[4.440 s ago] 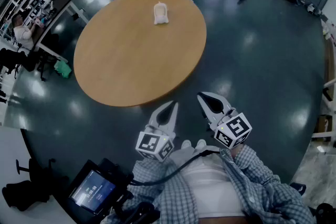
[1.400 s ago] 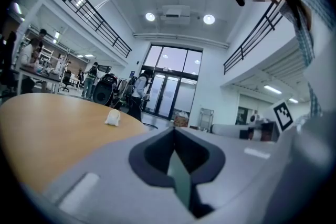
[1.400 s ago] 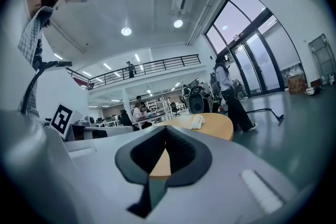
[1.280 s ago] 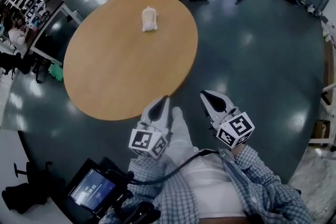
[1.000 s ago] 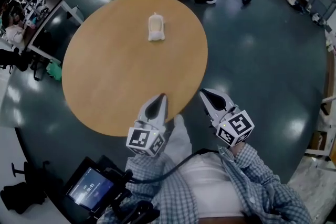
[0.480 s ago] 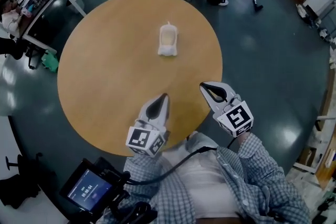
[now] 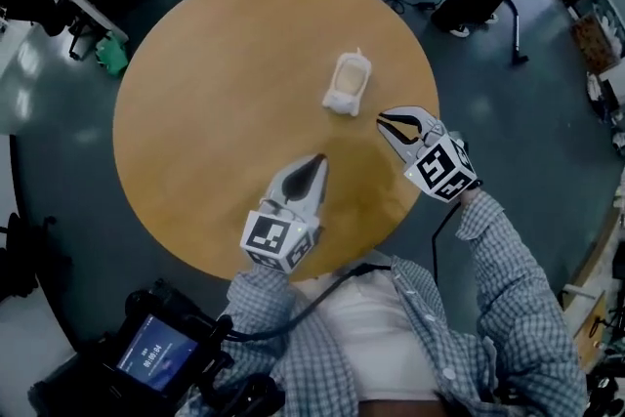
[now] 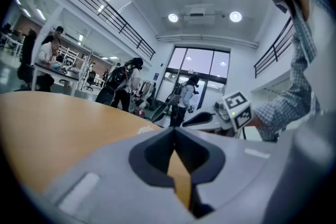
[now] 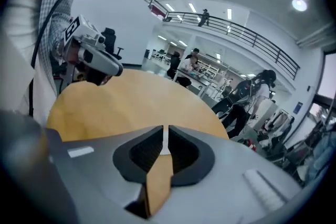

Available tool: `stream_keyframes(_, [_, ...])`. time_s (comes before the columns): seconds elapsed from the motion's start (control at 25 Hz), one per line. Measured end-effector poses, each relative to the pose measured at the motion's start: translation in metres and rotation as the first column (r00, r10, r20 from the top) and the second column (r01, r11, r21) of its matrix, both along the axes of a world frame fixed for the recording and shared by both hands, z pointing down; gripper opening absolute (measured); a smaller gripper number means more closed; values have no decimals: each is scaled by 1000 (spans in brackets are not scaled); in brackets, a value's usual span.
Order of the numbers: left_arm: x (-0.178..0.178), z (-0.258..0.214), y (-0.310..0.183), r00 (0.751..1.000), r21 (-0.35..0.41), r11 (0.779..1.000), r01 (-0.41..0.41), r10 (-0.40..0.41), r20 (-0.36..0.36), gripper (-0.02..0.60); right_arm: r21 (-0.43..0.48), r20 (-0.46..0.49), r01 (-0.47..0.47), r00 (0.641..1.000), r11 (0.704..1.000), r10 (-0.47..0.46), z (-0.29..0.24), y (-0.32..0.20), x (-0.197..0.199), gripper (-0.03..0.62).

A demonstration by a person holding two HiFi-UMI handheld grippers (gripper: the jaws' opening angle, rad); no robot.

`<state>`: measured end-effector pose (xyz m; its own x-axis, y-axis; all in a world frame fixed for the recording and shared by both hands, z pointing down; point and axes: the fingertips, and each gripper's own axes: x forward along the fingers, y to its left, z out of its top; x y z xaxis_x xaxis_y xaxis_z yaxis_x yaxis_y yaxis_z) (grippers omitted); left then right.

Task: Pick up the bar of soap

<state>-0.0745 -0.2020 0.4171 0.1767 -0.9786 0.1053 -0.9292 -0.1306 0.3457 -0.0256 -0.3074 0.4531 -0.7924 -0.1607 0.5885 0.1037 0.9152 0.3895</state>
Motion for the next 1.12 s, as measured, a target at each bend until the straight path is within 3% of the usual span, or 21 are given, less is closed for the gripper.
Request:
stream_keyframes(0.08, [-2,1,-6,1000,-9,1000,22,-22,14,-2,36,-88,90,992,995,-87,16,-10,-12,61])
stream_keyframes(0.16, [-9,3,-7,999,-10,999,42,-42,11,-2,62,-204,208,960,976,-192,33,-12,-24,69])
stream_keyframes(0.32, [-28,-1,-14,996,-6,997,72,-72,-52,-2,88,-433,442,824,893,-365,51,-18,-50,187])
stream_keyframes(0.44, [-40,0,-25,992,-11,995,99,-99,-82,-2,97,-552,572,712,815,-434,66,-33,-63,228])
stream_keyframes(0.6, [-50,4,-35,988,-14,991,134,-134,-73,-2,103,-707,735,528,670,-471,92,-54,-70,263])
stream_keyframes(0.84, [-71,25,-47,981,-43,984,171,-174,-85,-2,45,-829,879,298,475,-473,133,-79,-95,284])
stream_keyframes(1.0, [-74,36,-38,979,-54,982,183,-187,-84,-2,-9,-875,910,194,416,-444,156,-78,-90,296])
stream_keyframes(1.12, [-74,40,-31,977,-58,980,188,-193,-88,-2,-55,-887,912,142,406,-439,159,-71,-86,313])
